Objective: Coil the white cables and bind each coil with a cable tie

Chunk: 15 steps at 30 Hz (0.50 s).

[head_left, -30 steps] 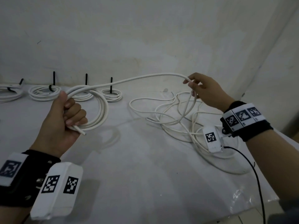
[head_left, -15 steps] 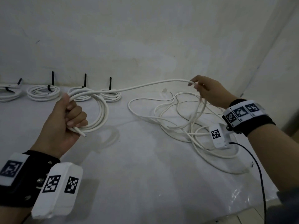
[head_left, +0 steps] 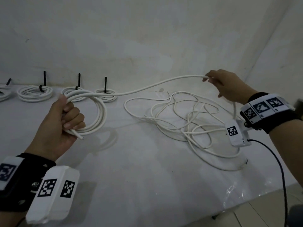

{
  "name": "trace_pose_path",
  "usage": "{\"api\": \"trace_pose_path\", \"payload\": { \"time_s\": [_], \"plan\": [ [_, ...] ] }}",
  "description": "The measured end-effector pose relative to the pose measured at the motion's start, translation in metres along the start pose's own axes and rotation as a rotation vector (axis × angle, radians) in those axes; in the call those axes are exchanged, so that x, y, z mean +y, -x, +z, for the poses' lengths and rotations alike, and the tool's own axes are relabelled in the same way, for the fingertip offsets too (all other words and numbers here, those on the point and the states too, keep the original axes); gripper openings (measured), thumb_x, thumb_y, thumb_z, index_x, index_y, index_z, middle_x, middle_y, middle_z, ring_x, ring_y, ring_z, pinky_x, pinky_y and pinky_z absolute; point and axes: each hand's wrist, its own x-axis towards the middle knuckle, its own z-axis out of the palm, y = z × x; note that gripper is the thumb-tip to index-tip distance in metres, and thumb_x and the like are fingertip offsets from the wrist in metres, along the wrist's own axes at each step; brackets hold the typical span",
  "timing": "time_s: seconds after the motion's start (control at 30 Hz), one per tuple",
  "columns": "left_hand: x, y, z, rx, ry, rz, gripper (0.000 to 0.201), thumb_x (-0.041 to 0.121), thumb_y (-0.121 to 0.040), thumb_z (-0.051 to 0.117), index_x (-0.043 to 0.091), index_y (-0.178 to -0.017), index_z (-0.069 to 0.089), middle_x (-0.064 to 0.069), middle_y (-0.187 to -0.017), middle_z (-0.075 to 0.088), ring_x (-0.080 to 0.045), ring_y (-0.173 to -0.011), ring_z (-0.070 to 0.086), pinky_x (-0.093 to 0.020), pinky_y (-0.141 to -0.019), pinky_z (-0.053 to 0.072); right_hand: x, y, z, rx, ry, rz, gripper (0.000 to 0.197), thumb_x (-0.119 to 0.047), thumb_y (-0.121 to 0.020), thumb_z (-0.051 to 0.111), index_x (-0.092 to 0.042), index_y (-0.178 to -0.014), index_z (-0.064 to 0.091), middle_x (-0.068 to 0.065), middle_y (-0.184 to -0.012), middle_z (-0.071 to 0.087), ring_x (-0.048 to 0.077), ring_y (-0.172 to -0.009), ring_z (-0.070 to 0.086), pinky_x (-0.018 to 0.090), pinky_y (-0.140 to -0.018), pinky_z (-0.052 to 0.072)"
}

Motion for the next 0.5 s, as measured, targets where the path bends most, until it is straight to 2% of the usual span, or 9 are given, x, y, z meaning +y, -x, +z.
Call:
{"api": "trace_pose_path", "payload": {
  "time_s": [0.07,0.13,0.23,0.3,0.37,0.43,0.5],
  "plan": [
    [0.0,0.0,0.001,-0.004,0.0,0.0,0.037,0.045,-0.082,0.047,0.026,-0.051,0.039,0.005,-0.053,0.007,-0.01,-0.045,0.007,-0.013,-0.04,0.02,-0.001,0.006,0.0,-0.042,0.038,-0.032,0.024,-0.011,-0.1,0.04,-0.01,-0.112,0.06,0.009,-0.092,0.047,0.022,-0.074,0.047,0.028,-0.072,0.034],
    [-0.001,-0.001,0.001,0.002,0.008,0.001,0.039,0.045,-0.084,0.044,0.026,-0.051,0.04,0.005,-0.05,0.008,-0.01,-0.045,0.007,-0.013,-0.04,0.021,-0.008,0.014,0.005,-0.091,0.023,-0.038,0.021,-0.011,-0.1,0.041,-0.011,-0.109,0.06,0.007,-0.092,0.047,0.019,-0.074,0.046,0.028,-0.075,0.032],
    [0.001,-0.002,-0.001,0.01,0.06,0.013,0.039,0.045,-0.085,0.045,0.026,-0.051,0.04,0.008,-0.039,0.021,-0.009,-0.042,0.01,-0.013,-0.039,0.023,-0.029,0.027,0.014,-0.186,-0.086,0.004,0.014,-0.012,-0.098,0.048,-0.017,-0.095,0.06,0.004,-0.081,0.056,0.011,-0.063,0.052,0.029,-0.069,0.042],
    [0.004,-0.003,-0.004,0.013,0.112,0.032,0.038,0.045,-0.084,0.048,0.026,-0.052,0.04,0.008,-0.039,0.026,-0.007,-0.035,0.019,-0.013,-0.039,0.025,-0.045,0.031,0.015,-0.267,-0.21,0.049,0.014,-0.01,-0.095,0.051,-0.016,-0.088,0.061,0.004,-0.072,0.062,0.016,-0.059,0.06,0.027,-0.063,0.051],
    [0.008,-0.003,-0.006,0.033,0.127,0.052,0.042,0.046,-0.089,0.043,0.026,-0.052,0.04,0.008,-0.039,0.026,-0.004,-0.033,0.025,-0.013,-0.039,0.026,-0.063,0.031,0.013,-0.356,-0.275,0.052,0.012,-0.008,-0.093,0.055,-0.014,-0.085,0.063,0.004,-0.07,0.066,0.019,-0.06,0.066,0.025,-0.062,0.054],
    [0.012,-0.003,-0.006,0.044,0.138,0.071,0.048,0.045,-0.095,0.035,0.026,-0.051,0.04,0.008,-0.039,0.026,-0.004,-0.033,0.026,-0.013,-0.04,0.025,-0.08,0.027,0.009,-0.401,-0.301,0.043,0.01,-0.008,-0.093,0.057,-0.015,-0.089,0.063,0.002,-0.073,0.067,0.017,-0.061,0.069,0.023,-0.059,0.055],
    [0.015,-0.001,-0.004,0.042,0.167,0.08,0.049,0.044,-0.096,0.034,0.026,-0.051,0.041,0.008,-0.038,0.026,-0.005,-0.033,0.022,-0.014,-0.04,0.024,-0.097,0.022,0.007,-0.393,-0.344,0.052,0.014,-0.012,-0.095,0.055,-0.018,-0.106,0.06,0.003,-0.085,0.067,0.016,-0.064,0.07,0.026,-0.063,0.057]
  ]
}}
